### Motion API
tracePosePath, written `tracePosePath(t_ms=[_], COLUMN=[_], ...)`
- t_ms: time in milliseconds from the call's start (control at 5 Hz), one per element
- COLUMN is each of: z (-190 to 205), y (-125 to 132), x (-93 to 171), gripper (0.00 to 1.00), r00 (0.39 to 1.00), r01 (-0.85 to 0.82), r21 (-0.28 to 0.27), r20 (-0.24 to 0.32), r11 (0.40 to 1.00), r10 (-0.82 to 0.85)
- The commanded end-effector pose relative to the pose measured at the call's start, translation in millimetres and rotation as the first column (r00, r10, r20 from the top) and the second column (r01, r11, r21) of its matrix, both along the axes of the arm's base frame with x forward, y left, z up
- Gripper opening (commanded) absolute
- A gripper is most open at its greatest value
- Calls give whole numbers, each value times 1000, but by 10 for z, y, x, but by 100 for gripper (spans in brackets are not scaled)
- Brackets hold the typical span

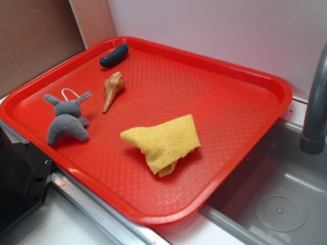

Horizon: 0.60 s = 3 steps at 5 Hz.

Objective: Grab the yellow cloth.

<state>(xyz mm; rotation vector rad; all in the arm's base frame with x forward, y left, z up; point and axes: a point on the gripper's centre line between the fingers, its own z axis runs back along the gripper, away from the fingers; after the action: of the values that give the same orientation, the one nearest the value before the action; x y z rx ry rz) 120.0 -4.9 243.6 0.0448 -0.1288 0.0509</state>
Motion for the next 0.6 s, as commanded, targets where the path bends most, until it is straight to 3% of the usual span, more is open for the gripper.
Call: tracePosePath(t_ms=[0, 400], z=[0, -260], y=[0, -134], x=[0, 174], gripper=[100, 100], r00=[1000, 939], r01=[0, -343], r21=[0, -35], r20=[0, -20], r11=[1000, 939], r10=[0, 343])
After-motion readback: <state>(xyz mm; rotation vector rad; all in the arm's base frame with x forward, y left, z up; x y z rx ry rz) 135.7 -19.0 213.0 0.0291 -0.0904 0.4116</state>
